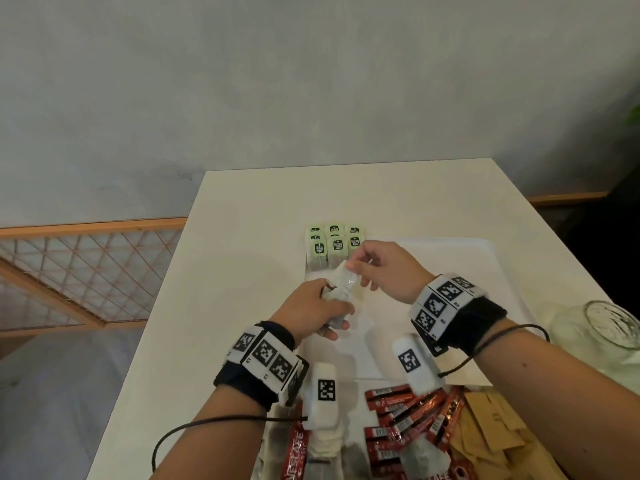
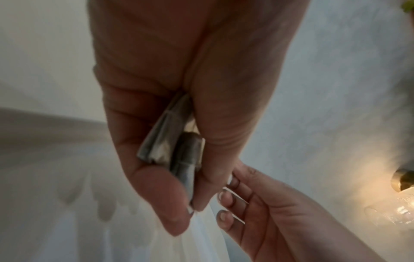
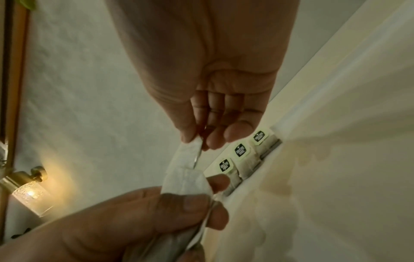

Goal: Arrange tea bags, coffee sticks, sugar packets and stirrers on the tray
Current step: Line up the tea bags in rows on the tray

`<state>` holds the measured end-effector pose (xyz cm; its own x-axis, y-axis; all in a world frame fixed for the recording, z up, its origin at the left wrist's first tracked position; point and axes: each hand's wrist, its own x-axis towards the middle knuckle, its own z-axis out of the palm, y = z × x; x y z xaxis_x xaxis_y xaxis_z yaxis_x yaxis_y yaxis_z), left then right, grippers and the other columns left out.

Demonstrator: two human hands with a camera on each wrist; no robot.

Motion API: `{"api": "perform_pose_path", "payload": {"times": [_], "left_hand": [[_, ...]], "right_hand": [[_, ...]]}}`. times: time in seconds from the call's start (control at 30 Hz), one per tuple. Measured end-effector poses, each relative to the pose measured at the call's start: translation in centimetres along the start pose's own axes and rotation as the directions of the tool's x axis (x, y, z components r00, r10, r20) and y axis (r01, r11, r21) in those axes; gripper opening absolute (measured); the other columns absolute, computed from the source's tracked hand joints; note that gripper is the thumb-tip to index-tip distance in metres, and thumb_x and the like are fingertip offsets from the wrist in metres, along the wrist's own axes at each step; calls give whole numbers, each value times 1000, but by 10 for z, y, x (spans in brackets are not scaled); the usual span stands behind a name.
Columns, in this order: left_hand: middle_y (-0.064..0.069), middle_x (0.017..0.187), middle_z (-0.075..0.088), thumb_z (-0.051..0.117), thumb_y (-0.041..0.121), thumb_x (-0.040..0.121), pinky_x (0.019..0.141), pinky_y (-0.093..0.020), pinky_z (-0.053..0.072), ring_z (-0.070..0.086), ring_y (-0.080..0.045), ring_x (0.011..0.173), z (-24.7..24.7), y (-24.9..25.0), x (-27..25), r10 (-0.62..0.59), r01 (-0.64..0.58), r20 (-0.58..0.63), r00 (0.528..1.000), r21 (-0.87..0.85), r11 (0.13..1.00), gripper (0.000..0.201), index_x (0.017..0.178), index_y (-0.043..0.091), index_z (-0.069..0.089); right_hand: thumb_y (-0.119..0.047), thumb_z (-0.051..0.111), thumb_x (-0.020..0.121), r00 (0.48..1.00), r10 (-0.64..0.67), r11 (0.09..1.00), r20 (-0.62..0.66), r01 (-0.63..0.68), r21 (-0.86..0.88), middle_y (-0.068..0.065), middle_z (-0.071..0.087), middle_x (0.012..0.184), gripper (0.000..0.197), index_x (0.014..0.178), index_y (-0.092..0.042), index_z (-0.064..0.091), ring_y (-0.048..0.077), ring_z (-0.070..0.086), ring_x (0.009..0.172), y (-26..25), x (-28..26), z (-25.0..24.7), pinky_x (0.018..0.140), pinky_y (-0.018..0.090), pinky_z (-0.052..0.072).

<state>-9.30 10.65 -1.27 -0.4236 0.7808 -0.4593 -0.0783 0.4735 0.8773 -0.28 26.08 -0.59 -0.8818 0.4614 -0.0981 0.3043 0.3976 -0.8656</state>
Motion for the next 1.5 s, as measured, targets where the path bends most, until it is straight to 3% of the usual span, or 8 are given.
{"api": "perform_pose_path", "payload": {"times": [0.17, 0.3, 0.43, 0.57, 0.7, 0.87, 1.07, 1.5], "left_hand": [[-7, 82, 66, 71, 10, 82, 47, -25, 50, 63, -15, 59, 8, -1, -4, 41, -20, -108, 993, 187, 982, 20, 100, 7, 62], [0, 90, 66, 79, 19, 74, 55, -31, 55, 61, -15, 67, 10, -1, -4, 290, -148, -311, 905, 409, 900, 26, 96, 18, 64], [10, 95, 66, 80, 33, 76, 76, -28, 51, 60, -8, 87, 28, 6, -4, 460, -286, -251, 852, 512, 810, 34, 106, 34, 65], [15, 75, 58, 67, 35, 88, 65, -27, 45, 58, -13, 77, 36, 11, 1, 511, -295, -300, 805, 545, 785, 7, 90, 29, 65], [7, 72, 61, 67, 29, 89, 57, -37, 56, 59, -19, 62, 32, 13, 5, 386, -258, -317, 866, 377, 889, 8, 89, 22, 65], [-3, 79, 64, 70, 26, 86, 47, -26, 49, 57, -13, 53, 23, 7, 10, 170, -136, -333, 927, 123, 983, 20, 100, 13, 66], [-5, 80, 65, 70, 20, 84, 46, -24, 48, 57, -14, 54, 2, -4, 24, 61, -20, -369, 927, 113, 993, 27, 109, 11, 63], [-12, 86, 62, 62, 11, 92, 52, -28, 57, 65, -18, 64, -22, -4, 34, -67, 28, -239, 969, -165, 986, 16, 104, 0, 61]], "right_hand": [[-18, 57, 96, 995, 84, 996, -59, -83, 13, 2, 62, 74, 12, 85, -13, 56, 14, 63, 61, 6, -16, -9, 60, 30, 53], [-14, 58, 94, 978, 172, 985, -120, -172, 7, 4, 63, 77, 2, 92, -15, 56, 13, 61, 57, 8, -21, -20, 54, 26, 51], [-6, 53, 91, 955, 278, 957, -105, -266, 113, 8, 62, 74, 13, 102, -11, 59, 17, 60, 55, -1, -20, -23, 53, 29, 51], [-8, 51, 94, 955, 297, 929, -18, -285, 238, 7, 59, 66, 16, 105, -2, 60, 18, 55, 49, -8, -22, -24, 49, 28, 49], [-22, 64, 92, 985, 172, 961, 15, -171, 217, 5, 61, 71, 20, 98, -3, 67, 16, 58, 59, 1, -25, -26, 58, 29, 53], [-19, 66, 90, 982, 190, 982, 5, -190, -25, 3, 63, 75, 8, 83, -15, 66, 15, 60, 63, 25, -13, -20, 66, 34, 55], [-20, 62, 93, 924, 337, 937, -179, -347, -27, 6, 62, 80, 12, 97, -10, 68, 18, 56, 66, 40, 21, -18, 58, 23, 50], [-18, 66, 88, 910, 312, 948, -271, -317, 27, -1, 66, 75, 10, 82, -12, 72, 18, 58, 69, 42, 72, -10, 75, 35, 55]]}}
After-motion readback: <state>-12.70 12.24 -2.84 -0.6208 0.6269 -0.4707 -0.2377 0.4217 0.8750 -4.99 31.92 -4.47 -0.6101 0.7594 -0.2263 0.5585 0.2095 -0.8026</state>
